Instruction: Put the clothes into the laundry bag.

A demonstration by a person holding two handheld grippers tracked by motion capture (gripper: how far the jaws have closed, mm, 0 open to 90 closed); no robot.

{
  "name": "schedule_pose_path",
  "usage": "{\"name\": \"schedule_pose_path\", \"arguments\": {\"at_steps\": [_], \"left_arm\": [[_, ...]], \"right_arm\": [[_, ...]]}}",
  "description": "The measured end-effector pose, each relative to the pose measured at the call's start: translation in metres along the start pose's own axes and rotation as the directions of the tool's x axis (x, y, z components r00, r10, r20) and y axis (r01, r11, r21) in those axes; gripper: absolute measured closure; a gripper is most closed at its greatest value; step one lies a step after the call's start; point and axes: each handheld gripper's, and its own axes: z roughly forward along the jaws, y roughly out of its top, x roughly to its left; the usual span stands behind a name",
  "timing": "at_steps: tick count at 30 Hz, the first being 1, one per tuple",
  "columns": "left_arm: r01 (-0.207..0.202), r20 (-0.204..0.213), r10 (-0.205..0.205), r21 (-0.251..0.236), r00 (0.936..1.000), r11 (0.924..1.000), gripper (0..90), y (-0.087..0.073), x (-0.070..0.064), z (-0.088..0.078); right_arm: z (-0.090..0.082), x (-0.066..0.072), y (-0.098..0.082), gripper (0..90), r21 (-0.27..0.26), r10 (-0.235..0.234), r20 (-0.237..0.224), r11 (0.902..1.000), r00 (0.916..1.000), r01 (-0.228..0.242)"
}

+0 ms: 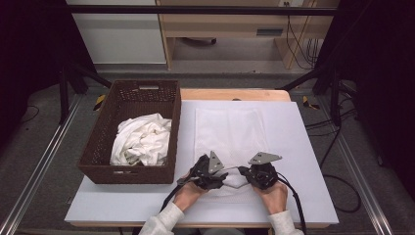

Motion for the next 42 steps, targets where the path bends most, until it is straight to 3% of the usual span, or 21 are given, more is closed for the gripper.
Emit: {"name": "schedule_pose_path", "arguments": {"at_steps": [3,8,11,16,19,21,23,27,30,32,34,37,42], "left_arm": [[-0.038,-0.032,0.04,0.035,0.9987,0.9986,51.2,0.002,0.0,0.008],[-0.023,-0.005,0.023,0.045,0.9997,0.9987,76.8,0.001,0.002,0.013],[-0.015,-0.005,0.016,0.039,0.9999,0.9991,85.8,0.001,0.003,0.011],[0.028,0.011,-0.028,-0.001,0.9996,0.9996,86.1,0.002,0.007,0.002],[0.037,0.017,-0.036,-0.02,0.9992,0.9991,86.0,0.003,0.008,-0.003],[0.039,0.024,-0.039,-0.028,0.999,0.9988,85.9,0.003,0.008,-0.005],[0.042,0.032,-0.041,-0.027,0.9987,0.9988,85.5,0.002,0.007,-0.006],[0.044,0.038,-0.043,-0.039,0.9984,0.9983,76.3,-0.002,0.003,-0.01],[0.045,0.03,-0.043,-0.069,0.9986,0.9966,66.7,-0.005,-0.001,-0.024],[0.042,0.022,-0.04,-0.092,0.999,0.9949,65.2,-0.01,-0.005,-0.037],[0.042,0.017,-0.04,-0.094,0.999,0.9946,66.2,-0.017,-0.009,-0.048],[0.064,0.053,-0.06,-0.079,0.9968,0.9948,74.3,-0.03,-0.014,-0.057],[0.088,0.09,-0.083,-0.053,0.9926,0.9948,86.8,-0.052,-0.021,-0.054]], "right_arm": [[-0.004,-0.001,0.001,88.7,-0.024,-0.002,-0.001,0.9997,1.0,0.002],[-0.004,0.0,0.001,88.6,-0.028,-0.006,-0.002,0.9996,1.0,0.006],[-0.003,0.0,0.001,85.7,-0.028,-0.009,-0.004,0.9996,1.0,0.009],[-0.006,0.002,0.002,58.2,-0.031,-0.038,0.065,0.9987,0.9972,0.04],[-0.003,0.004,0.003,55.5,-0.019,-0.036,0.075,0.9991,0.9966,0.037],[0.0,0.005,0.003,58.7,0.005,-0.038,0.083,0.9993,0.9959,0.037],[0.001,0.004,0.002,69.8,0.014,-0.03,0.088,0.9995,0.9957,0.029],[0.0,0.0,0.003,87.8,0.006,0.001,0.044,1.0,0.999,-0.001],[-0.002,-0.001,0.004,88.4,0.003,0.019,0.038,0.9998,0.9991,-0.019],[-0.004,-0.001,0.004,88.5,-0.01,0.028,0.036,0.9996,0.9989,-0.028],[-0.005,-0.001,0.005,88.5,-0.029,0.039,0.034,0.9989,0.9986,-0.038],[-0.008,0.0,0.008,88.5,-0.056,0.048,0.037,0.9974,0.9982,-0.046],[-0.012,0.001,0.014,88.5,-0.11,0.052,0.049,0.9928,0.9974,-0.047]]}}
